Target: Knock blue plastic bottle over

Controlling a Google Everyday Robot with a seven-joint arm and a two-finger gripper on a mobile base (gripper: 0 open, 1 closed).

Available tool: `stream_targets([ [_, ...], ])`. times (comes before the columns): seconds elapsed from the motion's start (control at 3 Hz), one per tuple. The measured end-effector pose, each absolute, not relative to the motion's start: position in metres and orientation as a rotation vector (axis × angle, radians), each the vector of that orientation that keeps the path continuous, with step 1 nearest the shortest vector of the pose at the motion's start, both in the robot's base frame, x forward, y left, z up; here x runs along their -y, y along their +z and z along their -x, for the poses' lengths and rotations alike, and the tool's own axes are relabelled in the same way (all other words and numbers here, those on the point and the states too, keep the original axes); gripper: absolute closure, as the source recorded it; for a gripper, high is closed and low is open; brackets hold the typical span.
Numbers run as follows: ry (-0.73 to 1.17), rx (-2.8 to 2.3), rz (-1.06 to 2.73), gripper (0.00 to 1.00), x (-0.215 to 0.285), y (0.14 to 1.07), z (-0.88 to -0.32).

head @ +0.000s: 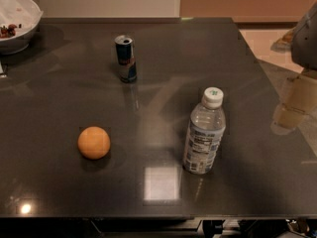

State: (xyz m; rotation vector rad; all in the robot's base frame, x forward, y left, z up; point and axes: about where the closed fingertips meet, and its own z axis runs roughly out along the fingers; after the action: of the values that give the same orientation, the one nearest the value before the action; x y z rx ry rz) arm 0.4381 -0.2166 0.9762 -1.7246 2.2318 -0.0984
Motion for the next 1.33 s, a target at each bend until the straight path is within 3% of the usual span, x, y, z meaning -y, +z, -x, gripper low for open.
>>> stream_targets([
  [0.67,-0.055,-2.18,1.748,0.0,0.208,0.971,-0.434],
  [1.33,0.162,-1.969,1.878,0.0,0.163,0.946,-0.411],
])
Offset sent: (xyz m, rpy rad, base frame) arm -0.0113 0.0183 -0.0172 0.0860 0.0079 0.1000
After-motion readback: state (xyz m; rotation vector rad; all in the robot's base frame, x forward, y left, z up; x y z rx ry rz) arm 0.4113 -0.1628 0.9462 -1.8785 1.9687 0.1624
